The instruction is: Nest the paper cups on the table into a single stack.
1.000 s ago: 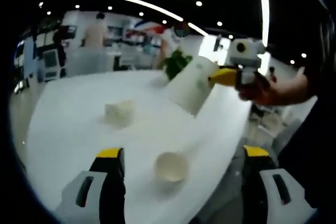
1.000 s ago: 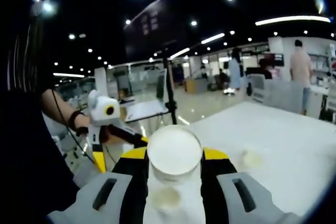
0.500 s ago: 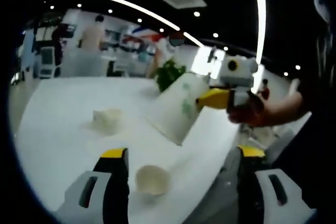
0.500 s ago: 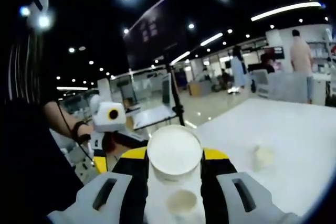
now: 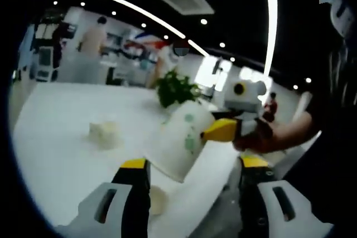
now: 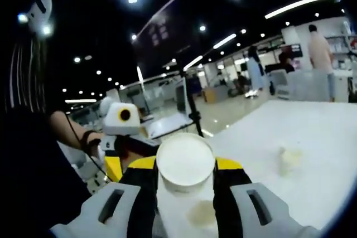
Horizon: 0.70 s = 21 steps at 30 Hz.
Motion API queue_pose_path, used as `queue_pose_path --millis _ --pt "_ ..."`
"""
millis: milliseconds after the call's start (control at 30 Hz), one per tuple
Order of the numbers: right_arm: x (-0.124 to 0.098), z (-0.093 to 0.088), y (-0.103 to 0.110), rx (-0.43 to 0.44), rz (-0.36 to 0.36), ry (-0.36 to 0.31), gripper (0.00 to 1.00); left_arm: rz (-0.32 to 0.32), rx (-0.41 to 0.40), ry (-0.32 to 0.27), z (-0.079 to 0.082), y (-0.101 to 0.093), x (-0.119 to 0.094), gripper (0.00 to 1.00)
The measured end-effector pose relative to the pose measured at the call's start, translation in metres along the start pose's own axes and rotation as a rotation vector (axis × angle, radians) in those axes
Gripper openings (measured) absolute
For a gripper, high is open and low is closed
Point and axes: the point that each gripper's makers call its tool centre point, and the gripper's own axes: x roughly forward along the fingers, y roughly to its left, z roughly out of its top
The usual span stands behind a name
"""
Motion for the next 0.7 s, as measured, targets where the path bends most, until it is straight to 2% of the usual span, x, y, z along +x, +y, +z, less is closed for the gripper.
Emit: queue_pose_path --millis 100,167,400,700 --pt "-0.003 -0.002 -0.001 0.054 0.019 -0.019 0.35 -0.025 -0.050 -0.020 0.003 -0.002 -0.003 0.54" --pt "-0.004 -0.005 -0.001 0.083 0.028 -0.018 0.35 -0.029 -0.046 -0.034 0.005 -0.002 -0.005 0.50" --pt "-0.008 -0.008 0.003 0.120 0.048 -0.026 0.35 -0.050 -0.030 -0.048 0.009 -0.005 -0.007 0.42" --pt "-0.011 -0.007 0.005 0.151 0.068 -0.038 0.35 -0.062 -0.057 -0.077 0.014 -0.007 -0.009 0.34"
